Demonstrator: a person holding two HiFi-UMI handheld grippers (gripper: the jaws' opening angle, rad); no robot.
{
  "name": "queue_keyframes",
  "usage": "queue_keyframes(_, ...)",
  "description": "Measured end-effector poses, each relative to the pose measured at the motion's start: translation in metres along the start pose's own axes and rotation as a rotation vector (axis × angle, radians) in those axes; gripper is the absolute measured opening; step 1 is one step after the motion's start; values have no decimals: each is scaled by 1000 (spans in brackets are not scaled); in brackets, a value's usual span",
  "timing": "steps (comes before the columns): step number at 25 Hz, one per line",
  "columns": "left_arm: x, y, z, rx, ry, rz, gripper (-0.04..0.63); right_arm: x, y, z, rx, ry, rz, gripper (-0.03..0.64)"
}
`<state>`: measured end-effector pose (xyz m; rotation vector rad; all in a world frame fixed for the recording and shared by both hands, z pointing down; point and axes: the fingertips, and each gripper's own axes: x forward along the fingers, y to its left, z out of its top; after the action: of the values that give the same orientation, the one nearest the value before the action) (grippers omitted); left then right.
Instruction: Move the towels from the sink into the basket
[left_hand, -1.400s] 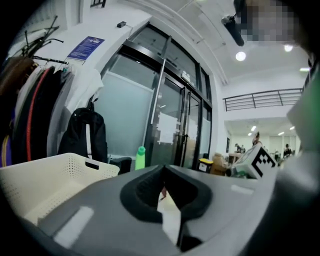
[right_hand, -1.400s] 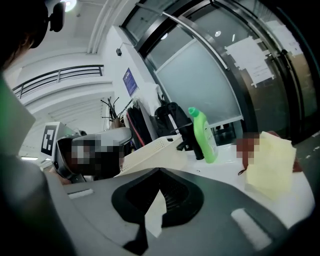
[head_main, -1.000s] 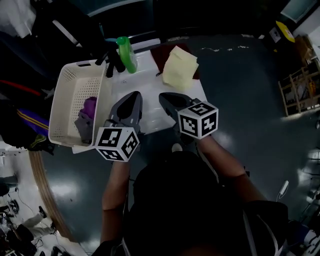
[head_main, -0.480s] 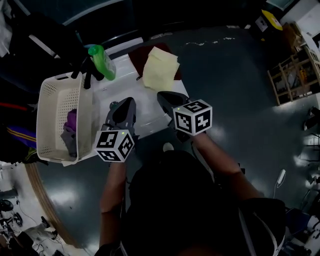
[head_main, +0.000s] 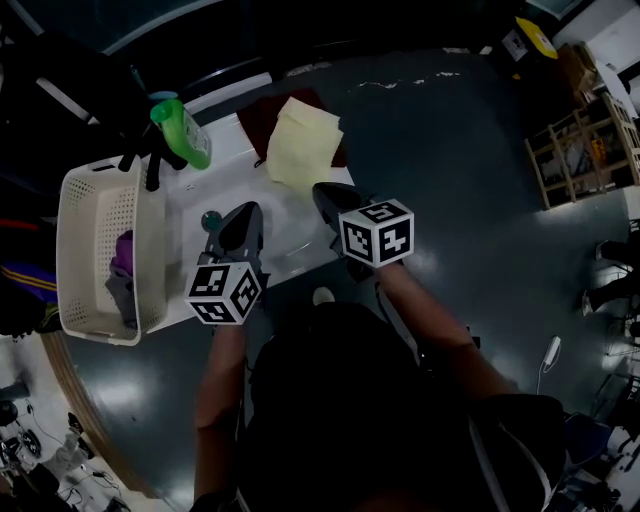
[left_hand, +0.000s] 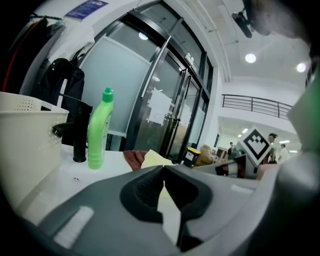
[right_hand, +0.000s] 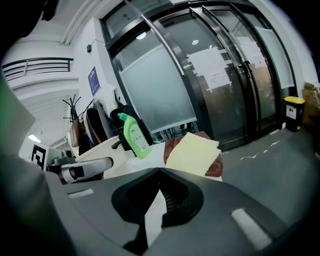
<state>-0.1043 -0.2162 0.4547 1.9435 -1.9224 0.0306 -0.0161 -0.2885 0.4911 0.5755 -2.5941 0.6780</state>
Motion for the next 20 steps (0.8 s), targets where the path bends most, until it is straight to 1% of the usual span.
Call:
queue_keyframes(5,15,1,-4,-10,3,-6,9,9,-16,-2,-15,16,-24,-5)
queue_keyframes(11,33,1,-12,-9,33,-9,9,19,-36,-2,-84,45,-74,3)
queue_keyframes(12,36,0,-14,-9,37,-10,9,21,-39,-3,-99,55,-76,43)
queue_keyframes(13,38,0,-15,-11,42,-10,9,23,-41,-4,-114,66,-76,60)
queue_keyframes(17,45,2,-20,-19,56,-7,9,35,-48,-7,-167,104,-78,118)
queue_keyframes(20,47,3,-23,-27,63,-2,9,43,-51,-13,-191,137,-81,147)
